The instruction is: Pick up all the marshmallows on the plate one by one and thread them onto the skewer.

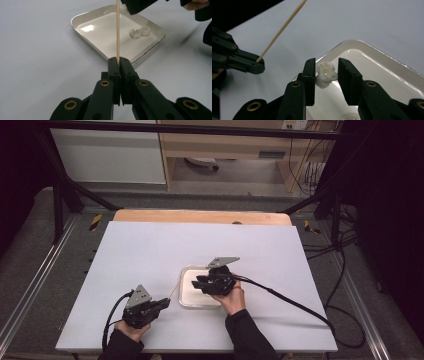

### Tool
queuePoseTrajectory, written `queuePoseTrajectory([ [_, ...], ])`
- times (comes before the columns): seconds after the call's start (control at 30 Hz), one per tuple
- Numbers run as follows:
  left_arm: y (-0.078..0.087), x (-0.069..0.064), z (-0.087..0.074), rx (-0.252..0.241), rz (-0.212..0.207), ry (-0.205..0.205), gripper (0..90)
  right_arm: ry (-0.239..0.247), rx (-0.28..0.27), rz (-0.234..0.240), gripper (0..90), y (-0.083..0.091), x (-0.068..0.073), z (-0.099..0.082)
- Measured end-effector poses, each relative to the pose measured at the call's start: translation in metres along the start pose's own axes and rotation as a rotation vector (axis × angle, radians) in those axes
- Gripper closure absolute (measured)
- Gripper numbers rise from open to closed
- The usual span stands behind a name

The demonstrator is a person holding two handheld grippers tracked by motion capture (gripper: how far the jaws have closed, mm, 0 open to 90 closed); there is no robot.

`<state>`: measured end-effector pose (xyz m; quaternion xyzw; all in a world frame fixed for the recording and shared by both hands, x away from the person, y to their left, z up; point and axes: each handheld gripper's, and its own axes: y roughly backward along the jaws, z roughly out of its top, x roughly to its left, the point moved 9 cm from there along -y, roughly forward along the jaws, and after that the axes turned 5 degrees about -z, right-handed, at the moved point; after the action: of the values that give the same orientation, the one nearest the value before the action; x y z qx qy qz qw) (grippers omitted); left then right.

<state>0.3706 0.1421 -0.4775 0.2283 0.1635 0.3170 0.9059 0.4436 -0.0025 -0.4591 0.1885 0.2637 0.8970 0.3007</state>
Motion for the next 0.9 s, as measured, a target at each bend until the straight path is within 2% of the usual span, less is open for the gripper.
queuePoseTrajectory([
  [0.3,0.0,-0.009,0.002,-0.014,-0.011,-0.022,88.2,-0.125,-0.105,0.094,70.5,0.036,-0.008,0.017],
  [0.6,-0.002,-0.02,0.004,-0.025,-0.027,-0.059,88.2,-0.184,-0.203,0.135,72.0,0.057,-0.013,0.031],
  [0.73,-0.003,-0.024,0.004,-0.025,-0.033,-0.072,88.2,-0.209,-0.244,0.177,72.1,0.064,-0.011,0.039],
  [0.9,-0.004,-0.026,0.004,-0.023,-0.039,-0.08,88.2,-0.231,-0.267,0.219,72.2,0.067,-0.007,0.043],
])
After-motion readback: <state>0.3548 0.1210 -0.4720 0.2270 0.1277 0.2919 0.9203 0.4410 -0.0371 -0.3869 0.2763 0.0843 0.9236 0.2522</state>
